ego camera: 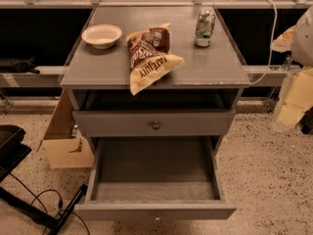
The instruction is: Place 7up can into middle drawer
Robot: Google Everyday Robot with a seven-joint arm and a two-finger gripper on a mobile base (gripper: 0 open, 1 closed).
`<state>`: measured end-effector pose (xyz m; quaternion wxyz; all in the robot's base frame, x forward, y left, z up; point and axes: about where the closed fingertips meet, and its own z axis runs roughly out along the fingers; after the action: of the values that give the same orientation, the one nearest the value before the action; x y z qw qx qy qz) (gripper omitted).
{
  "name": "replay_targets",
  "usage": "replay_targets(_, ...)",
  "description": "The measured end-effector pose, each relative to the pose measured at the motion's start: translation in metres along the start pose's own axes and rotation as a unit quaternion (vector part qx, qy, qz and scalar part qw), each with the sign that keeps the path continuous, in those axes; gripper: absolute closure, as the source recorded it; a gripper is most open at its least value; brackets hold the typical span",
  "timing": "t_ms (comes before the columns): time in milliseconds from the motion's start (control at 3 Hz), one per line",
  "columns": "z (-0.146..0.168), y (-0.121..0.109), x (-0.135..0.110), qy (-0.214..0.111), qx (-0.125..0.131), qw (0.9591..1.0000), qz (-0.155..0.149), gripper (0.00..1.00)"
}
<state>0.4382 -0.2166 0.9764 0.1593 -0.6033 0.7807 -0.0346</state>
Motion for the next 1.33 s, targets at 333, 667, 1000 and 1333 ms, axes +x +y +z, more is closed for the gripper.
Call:
replay_targets(333, 0.000, 0.000, 0.000, 0.000, 0.000, 1.0000, 0.000, 0.00)
replay_targets(667, 0.001, -0.015, 0.002, -0.041, 0.013, 0.9987, 0.026, 0.00)
replay_targets(1000, 0.001, -0.049, 0.010, -0.107, 0.038, 0.9919, 0.056, 0.00)
replay_targets(1333, 0.006, -0.091, 0.016, -0.192, 0.071, 0.9757, 0.078, 0.00)
